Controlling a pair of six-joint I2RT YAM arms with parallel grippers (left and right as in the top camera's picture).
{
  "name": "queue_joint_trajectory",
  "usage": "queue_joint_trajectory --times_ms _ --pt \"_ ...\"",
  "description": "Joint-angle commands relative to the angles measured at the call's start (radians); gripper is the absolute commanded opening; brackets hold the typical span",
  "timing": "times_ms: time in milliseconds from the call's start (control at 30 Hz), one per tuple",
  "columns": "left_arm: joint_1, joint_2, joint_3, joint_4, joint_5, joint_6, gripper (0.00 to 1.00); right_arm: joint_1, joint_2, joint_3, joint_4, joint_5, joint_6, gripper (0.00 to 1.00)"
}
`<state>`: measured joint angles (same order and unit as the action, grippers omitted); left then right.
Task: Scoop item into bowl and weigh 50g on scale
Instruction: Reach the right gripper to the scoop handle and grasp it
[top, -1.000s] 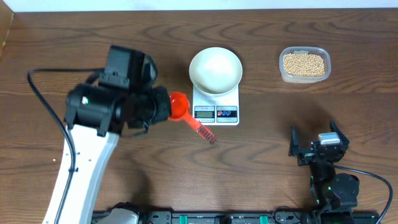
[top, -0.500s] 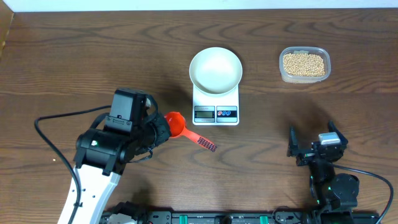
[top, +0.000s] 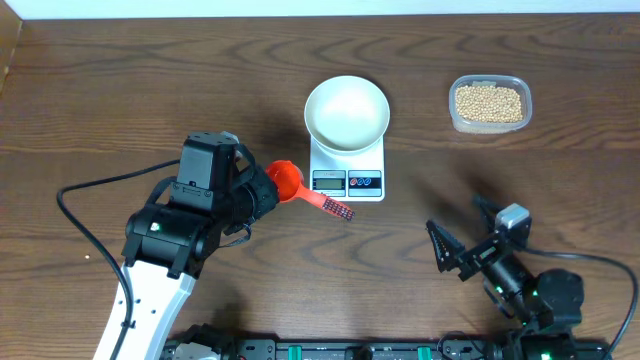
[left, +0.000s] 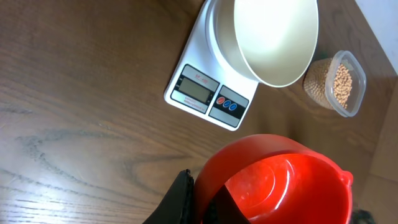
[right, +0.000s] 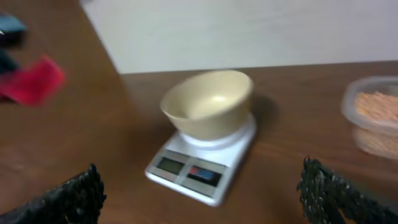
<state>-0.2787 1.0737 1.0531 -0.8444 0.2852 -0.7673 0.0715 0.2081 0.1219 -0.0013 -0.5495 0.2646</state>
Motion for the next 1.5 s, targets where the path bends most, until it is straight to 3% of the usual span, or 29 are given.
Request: queue_joint_trajectory --times_ms 0,200,367,467,700,967,1167,1467 --pt "-0.002 0.018 0.002 0.003 -0.023 -0.013 0.07 0.009 0.129 0.152 0.004 -0.148 0.045 0.99" --pt "-0.002 0.046 0.002 0.022 -0.036 -0.013 0.08 0.008 0.483 0.396 -0.051 -0.339 0.045 0.99" --pt "-0.002 0.059 0.002 0.035 -0.036 -0.014 0.07 0.009 0.761 0.597 -0.051 -0.705 0.045 0.99" --pt "-0.002 0.063 0.002 0.039 -0.035 -0.024 0.07 0.009 0.861 0.631 -0.051 -0.767 0.047 0.99" --pt "-0.002 0.063 0.002 0.039 -0.036 -0.024 0.07 0.042 1.020 0.621 -0.107 -0.624 0.263 0.99" --pt "-0.002 0.087 0.002 0.043 -0.036 -0.074 0.07 0.200 1.021 0.624 -0.144 -0.334 0.446 0.99" --pt "-0.002 0.137 0.002 0.043 -0.034 -0.159 0.07 0.289 0.951 0.698 -0.196 -0.207 0.457 0.99" --pt "-0.003 0.148 0.002 0.070 0.047 -0.222 0.07 0.290 0.911 0.731 -0.153 -0.227 0.523 0.99"
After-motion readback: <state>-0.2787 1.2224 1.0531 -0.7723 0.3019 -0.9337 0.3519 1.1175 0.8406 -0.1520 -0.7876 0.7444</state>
